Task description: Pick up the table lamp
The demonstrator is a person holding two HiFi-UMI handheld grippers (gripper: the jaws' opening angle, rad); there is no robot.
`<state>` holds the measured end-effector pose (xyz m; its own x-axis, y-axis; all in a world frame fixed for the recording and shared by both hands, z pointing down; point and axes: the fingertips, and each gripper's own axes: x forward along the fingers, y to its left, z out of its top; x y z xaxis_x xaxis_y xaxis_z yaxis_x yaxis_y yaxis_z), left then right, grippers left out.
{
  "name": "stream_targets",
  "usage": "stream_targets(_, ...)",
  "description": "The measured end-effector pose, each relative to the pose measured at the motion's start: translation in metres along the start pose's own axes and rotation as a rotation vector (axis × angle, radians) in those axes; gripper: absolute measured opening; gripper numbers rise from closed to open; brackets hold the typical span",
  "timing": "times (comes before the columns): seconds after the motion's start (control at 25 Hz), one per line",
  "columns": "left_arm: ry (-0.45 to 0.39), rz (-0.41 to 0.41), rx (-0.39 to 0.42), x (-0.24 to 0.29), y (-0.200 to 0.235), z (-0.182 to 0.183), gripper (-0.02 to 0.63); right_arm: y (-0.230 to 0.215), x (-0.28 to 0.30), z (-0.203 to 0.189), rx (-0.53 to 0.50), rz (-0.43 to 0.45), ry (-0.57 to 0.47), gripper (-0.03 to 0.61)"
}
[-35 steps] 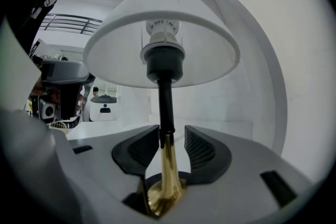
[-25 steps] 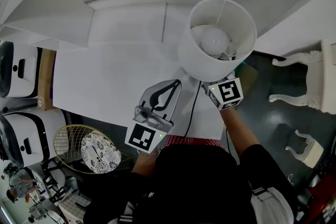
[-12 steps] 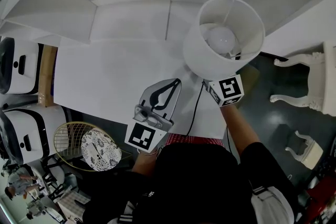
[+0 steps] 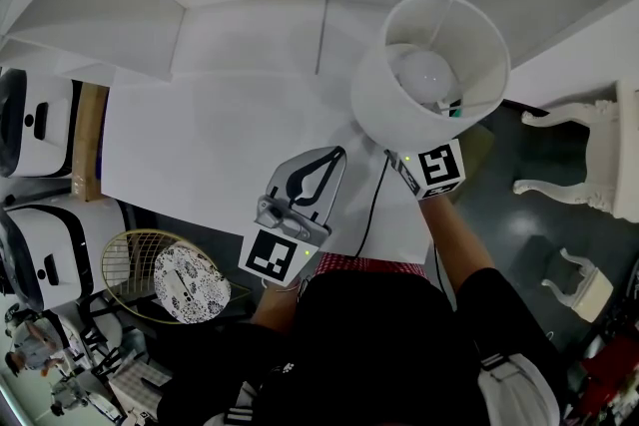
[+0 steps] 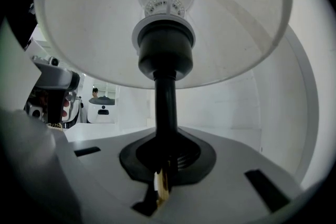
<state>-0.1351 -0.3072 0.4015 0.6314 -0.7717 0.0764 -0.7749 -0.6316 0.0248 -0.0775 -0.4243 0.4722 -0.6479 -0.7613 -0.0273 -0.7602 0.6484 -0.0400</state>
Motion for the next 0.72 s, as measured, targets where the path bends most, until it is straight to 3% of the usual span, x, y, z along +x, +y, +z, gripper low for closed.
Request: stream_targets(0.72, 0.006, -0.017, -0.023, 0.008, -0.001, -0.013, 0.012, 0.002, -0.006, 0.005, -0.004, 0.016, -0.004, 0.015)
